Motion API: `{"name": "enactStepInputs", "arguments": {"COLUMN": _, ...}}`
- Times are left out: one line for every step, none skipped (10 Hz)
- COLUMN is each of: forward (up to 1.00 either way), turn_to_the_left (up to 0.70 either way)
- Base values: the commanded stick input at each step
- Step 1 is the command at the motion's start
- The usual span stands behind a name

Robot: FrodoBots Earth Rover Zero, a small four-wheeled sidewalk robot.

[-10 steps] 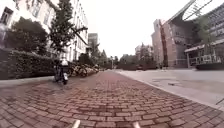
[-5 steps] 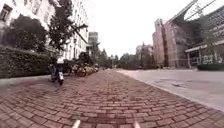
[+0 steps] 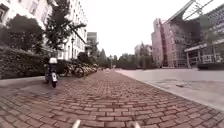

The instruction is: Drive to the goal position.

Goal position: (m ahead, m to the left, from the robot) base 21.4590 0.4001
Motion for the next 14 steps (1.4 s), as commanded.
{"name": "enactStepInputs", "arguments": {"forward": 0.7, "turn_to_the_left": -0.06}}
{"name": "enactStepInputs", "arguments": {"forward": 0.7, "turn_to_the_left": -0.03}}
{"name": "enactStepInputs", "arguments": {"forward": 0.7, "turn_to_the_left": 0.0}}
{"name": "enactStepInputs", "arguments": {"forward": 0.7, "turn_to_the_left": 0.0}}
{"name": "enactStepInputs", "arguments": {"forward": 0.7, "turn_to_the_left": 0.0}}
{"name": "enactStepInputs", "arguments": {"forward": 0.7, "turn_to_the_left": 0.0}}
{"name": "enactStepInputs", "arguments": {"forward": 0.7, "turn_to_the_left": 0.0}}
{"name": "enactStepInputs", "arguments": {"forward": 0.7, "turn_to_the_left": 0.0}}
{"name": "enactStepInputs", "arguments": {"forward": 0.7, "turn_to_the_left": 0.0}}
{"name": "enactStepInputs", "arguments": {"forward": 0.7, "turn_to_the_left": 0.0}}
{"name": "enactStepInputs", "arguments": {"forward": 0.7, "turn_to_the_left": 0.0}}
{"name": "enactStepInputs", "arguments": {"forward": 0.7, "turn_to_the_left": 0.0}}
{"name": "enactStepInputs", "arguments": {"forward": 0.7, "turn_to_the_left": 0.0}}
{"name": "enactStepInputs", "arguments": {"forward": 0.7, "turn_to_the_left": 0.0}}
